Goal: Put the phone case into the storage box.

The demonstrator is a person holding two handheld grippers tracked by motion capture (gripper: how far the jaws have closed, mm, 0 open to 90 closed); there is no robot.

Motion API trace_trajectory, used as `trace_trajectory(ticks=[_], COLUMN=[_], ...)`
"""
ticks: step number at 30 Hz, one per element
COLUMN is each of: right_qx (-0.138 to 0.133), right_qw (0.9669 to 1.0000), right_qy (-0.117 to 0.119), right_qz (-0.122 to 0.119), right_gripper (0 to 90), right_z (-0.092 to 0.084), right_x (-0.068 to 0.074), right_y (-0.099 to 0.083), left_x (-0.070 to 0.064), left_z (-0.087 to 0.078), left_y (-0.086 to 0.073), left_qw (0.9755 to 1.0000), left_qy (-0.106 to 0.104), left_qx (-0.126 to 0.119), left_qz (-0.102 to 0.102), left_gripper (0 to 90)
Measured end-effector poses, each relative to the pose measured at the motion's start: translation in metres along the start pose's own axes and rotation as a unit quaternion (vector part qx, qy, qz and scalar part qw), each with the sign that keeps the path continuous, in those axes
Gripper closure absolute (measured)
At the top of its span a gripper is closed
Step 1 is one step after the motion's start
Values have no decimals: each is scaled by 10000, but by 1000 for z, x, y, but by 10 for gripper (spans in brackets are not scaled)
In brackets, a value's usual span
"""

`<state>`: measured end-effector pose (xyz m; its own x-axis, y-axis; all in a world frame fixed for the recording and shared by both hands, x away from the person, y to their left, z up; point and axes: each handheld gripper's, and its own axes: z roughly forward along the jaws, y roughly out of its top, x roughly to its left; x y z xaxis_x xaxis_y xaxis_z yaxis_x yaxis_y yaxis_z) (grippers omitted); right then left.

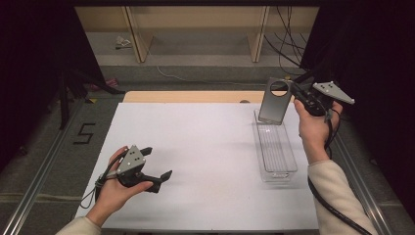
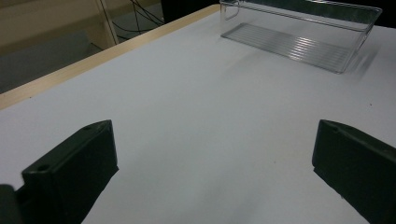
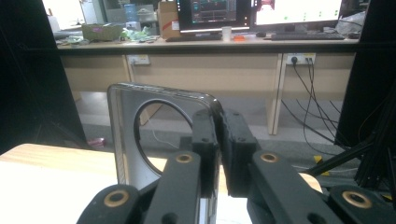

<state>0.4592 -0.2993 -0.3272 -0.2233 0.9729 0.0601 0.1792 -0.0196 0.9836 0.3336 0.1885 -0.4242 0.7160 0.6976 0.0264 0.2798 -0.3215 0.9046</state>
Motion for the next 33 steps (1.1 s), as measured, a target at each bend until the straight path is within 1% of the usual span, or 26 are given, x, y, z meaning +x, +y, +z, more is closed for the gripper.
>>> trace_trajectory(ticks=[16,33], right_qx=[-12,27], right_qw=[9999,9999], right_qy=[-49,-96], right_qz=[-89,-99], right_gripper=[853,852], right_z=[6,11], right_x=[-2,-6], right_y=[0,-2], left_x=[0,0], left_z=[0,0], left_y=[0,0], left_qw=[10000,10000], left_qy=[0,0], left_qx=[1,-1], left_qz=[6,7], left_gripper=[0,0])
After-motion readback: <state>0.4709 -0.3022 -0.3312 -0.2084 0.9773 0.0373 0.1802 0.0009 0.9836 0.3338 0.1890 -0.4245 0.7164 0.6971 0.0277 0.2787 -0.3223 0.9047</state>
